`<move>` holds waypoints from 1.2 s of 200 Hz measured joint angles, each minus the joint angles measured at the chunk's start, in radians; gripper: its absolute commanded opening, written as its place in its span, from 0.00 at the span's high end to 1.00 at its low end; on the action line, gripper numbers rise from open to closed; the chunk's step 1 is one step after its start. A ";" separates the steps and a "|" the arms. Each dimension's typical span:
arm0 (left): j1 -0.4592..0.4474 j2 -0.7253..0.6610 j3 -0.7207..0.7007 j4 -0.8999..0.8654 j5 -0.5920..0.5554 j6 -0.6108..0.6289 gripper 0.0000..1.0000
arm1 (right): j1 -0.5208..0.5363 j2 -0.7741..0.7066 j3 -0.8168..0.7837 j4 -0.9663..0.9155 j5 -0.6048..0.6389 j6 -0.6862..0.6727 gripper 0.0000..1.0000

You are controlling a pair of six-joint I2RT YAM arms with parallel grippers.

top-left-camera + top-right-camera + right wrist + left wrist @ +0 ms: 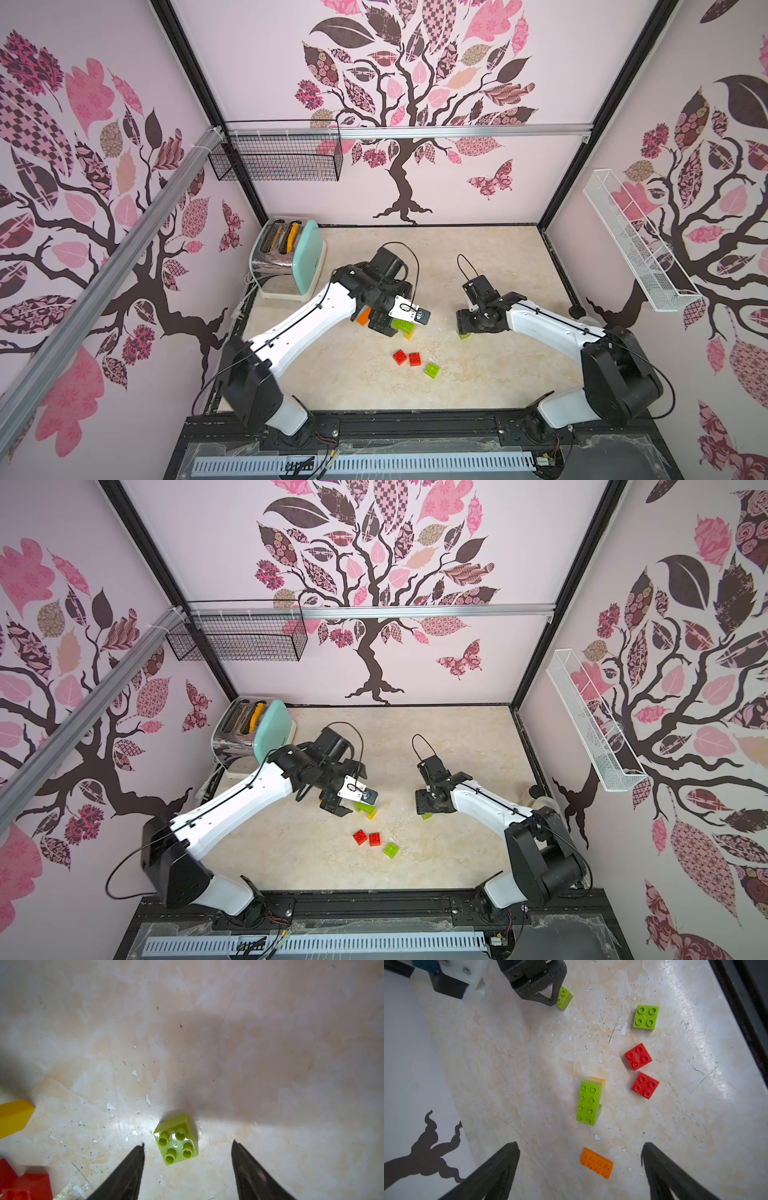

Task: Assemble a giraffe with lego
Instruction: Pick up the lego brick from the center of the board.

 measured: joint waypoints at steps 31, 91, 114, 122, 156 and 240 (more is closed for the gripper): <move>0.070 -0.148 -0.186 0.027 0.042 -0.204 0.02 | 0.003 0.047 0.029 -0.014 -0.008 -0.018 0.38; 0.236 -0.332 -0.469 0.126 0.235 -0.594 0.02 | 0.018 0.160 0.057 -0.072 -0.017 -0.054 0.48; 0.304 -0.346 -0.481 0.169 0.298 -0.673 0.02 | 0.023 0.178 0.070 -0.090 -0.023 -0.065 0.54; 0.320 -0.349 -0.481 0.188 0.312 -0.694 0.02 | 0.024 0.178 0.075 -0.093 -0.024 -0.066 0.56; 0.343 -0.357 -0.483 0.235 0.352 -0.745 0.02 | 0.024 0.177 0.089 -0.102 -0.027 -0.071 0.52; 0.363 -0.371 -0.524 0.274 0.394 -0.773 0.02 | 0.030 0.177 0.104 -0.129 -0.029 -0.082 0.81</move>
